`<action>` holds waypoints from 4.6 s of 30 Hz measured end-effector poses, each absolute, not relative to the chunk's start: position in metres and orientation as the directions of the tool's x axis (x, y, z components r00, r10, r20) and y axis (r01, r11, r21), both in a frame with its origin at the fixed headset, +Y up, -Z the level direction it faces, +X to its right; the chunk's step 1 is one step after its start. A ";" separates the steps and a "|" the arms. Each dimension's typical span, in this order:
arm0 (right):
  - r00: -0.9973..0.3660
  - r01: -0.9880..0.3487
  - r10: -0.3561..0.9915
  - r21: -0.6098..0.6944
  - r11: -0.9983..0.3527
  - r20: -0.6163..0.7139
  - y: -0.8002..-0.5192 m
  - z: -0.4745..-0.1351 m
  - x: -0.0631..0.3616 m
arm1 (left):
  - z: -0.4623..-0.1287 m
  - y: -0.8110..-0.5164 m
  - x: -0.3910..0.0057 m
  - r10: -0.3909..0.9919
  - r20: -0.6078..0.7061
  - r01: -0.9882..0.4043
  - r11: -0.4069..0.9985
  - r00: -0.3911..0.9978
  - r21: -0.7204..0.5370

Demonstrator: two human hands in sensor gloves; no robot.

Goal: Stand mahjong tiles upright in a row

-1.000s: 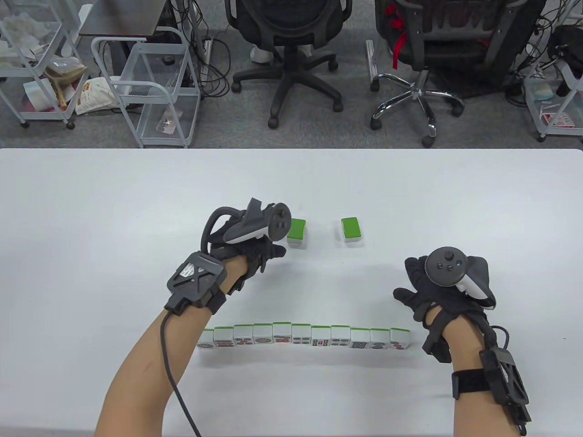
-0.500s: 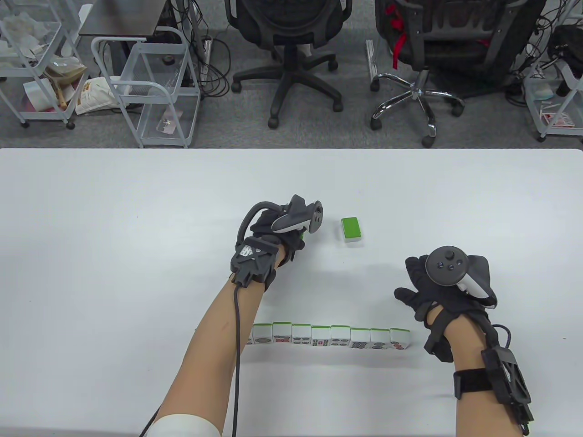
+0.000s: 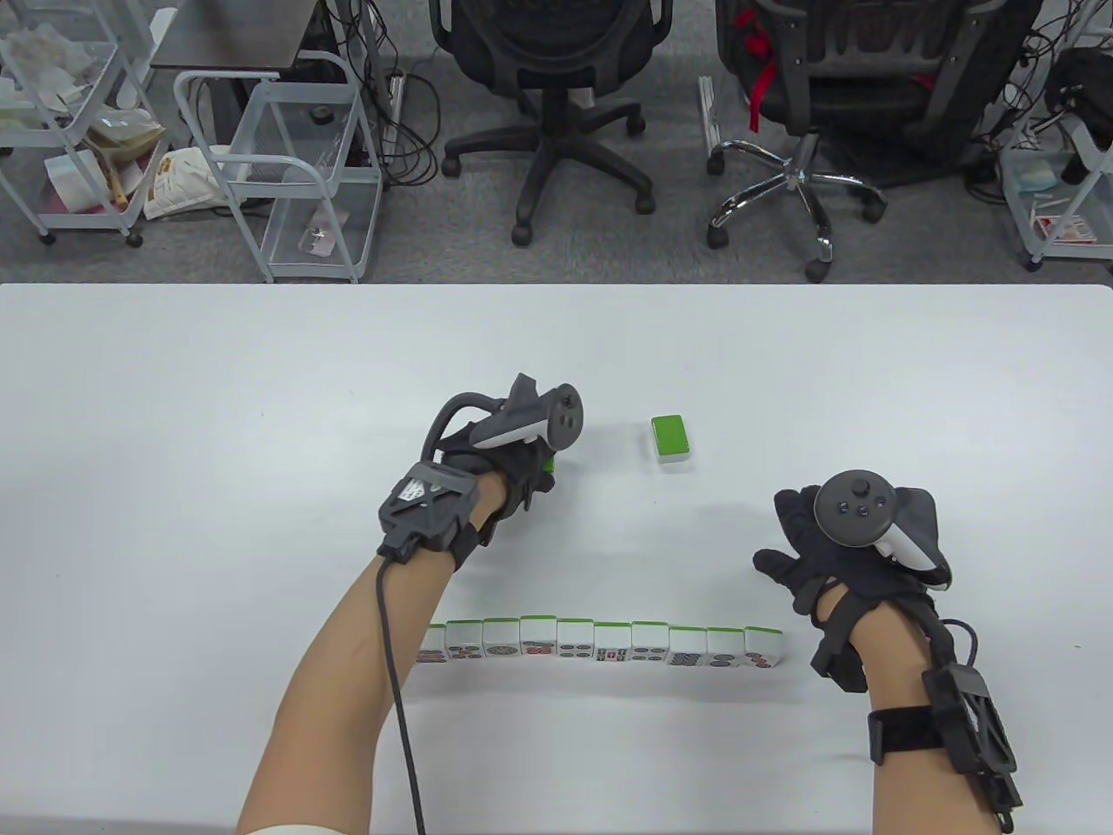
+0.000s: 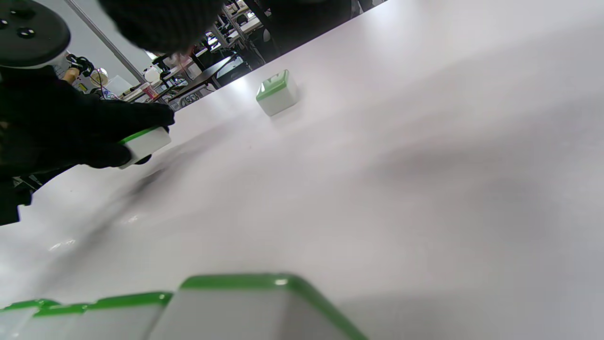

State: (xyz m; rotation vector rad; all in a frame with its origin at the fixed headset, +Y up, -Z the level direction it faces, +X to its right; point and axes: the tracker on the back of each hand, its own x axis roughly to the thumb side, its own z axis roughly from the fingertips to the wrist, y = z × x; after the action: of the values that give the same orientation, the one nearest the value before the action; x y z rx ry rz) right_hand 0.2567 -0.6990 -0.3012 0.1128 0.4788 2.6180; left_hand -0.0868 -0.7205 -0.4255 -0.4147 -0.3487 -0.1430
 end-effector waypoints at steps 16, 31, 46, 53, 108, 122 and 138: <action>-0.882 -0.434 0.470 0.371 -0.821 0.010 -0.702 -0.298 0.251 | -0.317 -0.696 -0.231 -0.109 0.387 0.320 0.779 0.916 -0.538; -0.853 -0.484 0.522 0.396 -0.781 -0.013 -0.704 -0.296 0.250 | -0.276 -0.736 -0.262 0.152 0.350 0.153 0.694 0.924 -0.704; -0.857 -0.478 0.516 0.393 -0.786 -0.010 -0.703 -0.296 0.252 | -0.295 -0.704 -0.278 0.194 0.200 -0.060 0.844 0.960 -0.533; -0.857 -0.477 0.515 0.388 -0.788 -0.008 -0.704 -0.296 0.251 | -0.325 -0.658 -0.259 0.141 -0.017 -0.140 0.949 0.990 -0.283; -0.937 0.178 -0.084 0.255 -0.951 0.339 -0.734 -0.447 0.124 | -0.344 -0.695 -0.262 0.213 -0.187 -0.250 0.946 0.959 -0.206; -0.969 0.015 0.128 0.566 -0.824 0.212 -0.703 -0.344 0.242 | -0.339 -0.695 -0.256 0.207 -0.167 -0.240 0.946 0.964 -0.216; -0.927 -0.142 0.366 0.820 -0.554 0.087 -0.738 -0.296 0.253 | -0.334 -0.700 -0.258 0.209 -0.172 -0.247 0.939 0.963 -0.238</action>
State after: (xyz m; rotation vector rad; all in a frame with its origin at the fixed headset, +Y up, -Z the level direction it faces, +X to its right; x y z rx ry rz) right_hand 0.2531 -0.7375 -0.2958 0.3591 1.2933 2.5136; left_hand -0.2576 -0.6995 -0.3341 -0.2610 0.1453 0.2336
